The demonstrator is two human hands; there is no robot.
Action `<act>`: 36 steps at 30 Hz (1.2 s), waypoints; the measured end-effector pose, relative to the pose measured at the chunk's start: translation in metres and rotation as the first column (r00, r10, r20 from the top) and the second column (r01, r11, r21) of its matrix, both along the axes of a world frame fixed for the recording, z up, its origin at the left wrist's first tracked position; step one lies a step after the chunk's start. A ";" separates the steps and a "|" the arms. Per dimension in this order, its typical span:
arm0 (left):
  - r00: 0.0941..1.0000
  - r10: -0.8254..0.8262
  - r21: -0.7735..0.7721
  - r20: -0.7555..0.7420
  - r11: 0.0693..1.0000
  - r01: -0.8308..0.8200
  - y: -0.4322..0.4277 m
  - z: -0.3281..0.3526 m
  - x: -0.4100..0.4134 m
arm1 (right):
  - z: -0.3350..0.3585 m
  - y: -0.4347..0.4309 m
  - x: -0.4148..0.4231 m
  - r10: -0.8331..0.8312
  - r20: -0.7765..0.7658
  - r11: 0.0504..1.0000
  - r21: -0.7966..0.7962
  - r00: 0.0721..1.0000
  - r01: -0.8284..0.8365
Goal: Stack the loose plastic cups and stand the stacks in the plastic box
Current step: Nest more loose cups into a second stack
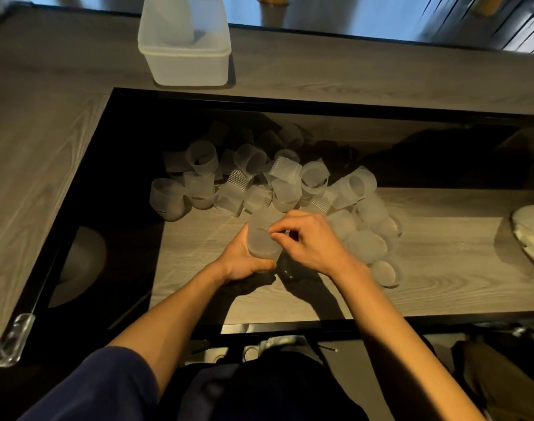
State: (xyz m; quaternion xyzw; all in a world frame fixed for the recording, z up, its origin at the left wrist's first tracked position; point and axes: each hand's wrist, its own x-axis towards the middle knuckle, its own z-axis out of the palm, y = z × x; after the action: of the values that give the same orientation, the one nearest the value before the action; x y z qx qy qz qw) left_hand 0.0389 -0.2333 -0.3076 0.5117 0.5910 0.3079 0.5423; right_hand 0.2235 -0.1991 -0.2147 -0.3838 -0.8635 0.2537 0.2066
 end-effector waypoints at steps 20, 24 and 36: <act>0.999 0.021 0.015 -0.026 1.000 -0.020 0.001 -0.016 -0.002 | -0.055 -0.011 0.062 -0.591 0.364 0.721 -0.164 0.720 0.673; 0.999 0.027 0.021 -0.029 0.999 -0.027 0.001 -0.018 -0.001 | -0.056 -0.014 0.057 -0.641 0.337 0.704 -0.100 0.690 0.703; 0.999 0.022 0.028 -0.028 0.999 -0.021 0.001 -0.020 -0.002 | -0.004 -0.027 -0.006 -0.057 -0.037 0.997 0.041 0.998 0.059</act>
State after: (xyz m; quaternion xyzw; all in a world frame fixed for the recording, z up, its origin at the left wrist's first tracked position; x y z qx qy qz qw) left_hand 0.0372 -0.2325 -0.3272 0.5171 0.5998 0.3146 0.5233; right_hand 0.2171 -0.2258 -0.2185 -0.3997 -0.8534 0.2359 0.2373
